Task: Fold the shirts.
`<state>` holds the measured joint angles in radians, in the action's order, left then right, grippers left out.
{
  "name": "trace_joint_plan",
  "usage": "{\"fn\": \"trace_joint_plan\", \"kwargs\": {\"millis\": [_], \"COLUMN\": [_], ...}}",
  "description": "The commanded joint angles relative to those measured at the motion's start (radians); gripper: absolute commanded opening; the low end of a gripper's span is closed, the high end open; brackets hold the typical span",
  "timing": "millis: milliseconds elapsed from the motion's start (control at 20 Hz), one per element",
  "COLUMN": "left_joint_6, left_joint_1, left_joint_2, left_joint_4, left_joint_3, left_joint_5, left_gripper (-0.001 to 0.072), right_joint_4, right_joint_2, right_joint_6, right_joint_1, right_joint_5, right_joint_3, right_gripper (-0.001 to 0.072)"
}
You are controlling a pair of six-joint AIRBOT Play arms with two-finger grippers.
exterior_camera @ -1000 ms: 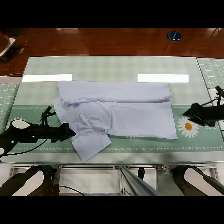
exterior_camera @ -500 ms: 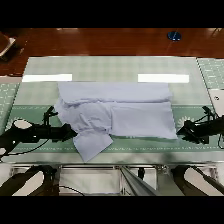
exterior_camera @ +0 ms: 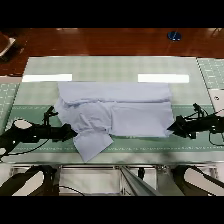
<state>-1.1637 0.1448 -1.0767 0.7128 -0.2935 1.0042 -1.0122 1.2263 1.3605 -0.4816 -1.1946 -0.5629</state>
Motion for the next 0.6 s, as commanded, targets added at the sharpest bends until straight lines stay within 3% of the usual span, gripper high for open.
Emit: {"fn": "trace_joint_plan", "kwargs": {"millis": [0,100,200,350,550], "left_joint_6": [0.012,0.029,0.029,0.026,-0.009], "left_joint_1": [0.01,0.065,0.132,0.177,0.111], "left_joint_2": [0.0,0.0,0.0,-0.011,-0.156], "left_joint_4": [0.035,0.136,0.115,0.051,0.05], "left_joint_3": [-0.027,-0.121,-0.222,-0.387,-0.608], "left_joint_5": [0.054,0.181,0.224,0.166,0.127], "left_gripper": [0.0031,0.0031,0.003,0.003,0.003], "right_joint_4": [0.106,0.118,0.109,0.121,0.157], "right_joint_2": [0.011,0.011,0.011,0.021,0.121], "right_joint_6": [-0.082,-0.114,-0.113,-0.101,-0.106], "right_joint_1": [0.053,0.052,0.052,0.053,0.084], "right_joint_5": [0.036,-0.025,-0.04,-0.024,-0.021], "right_joint_3": [-0.024,-0.089,-0.164,-0.264,-0.393], "right_gripper": [0.0019,0.0019,0.0019,0.0019,0.0019]}}
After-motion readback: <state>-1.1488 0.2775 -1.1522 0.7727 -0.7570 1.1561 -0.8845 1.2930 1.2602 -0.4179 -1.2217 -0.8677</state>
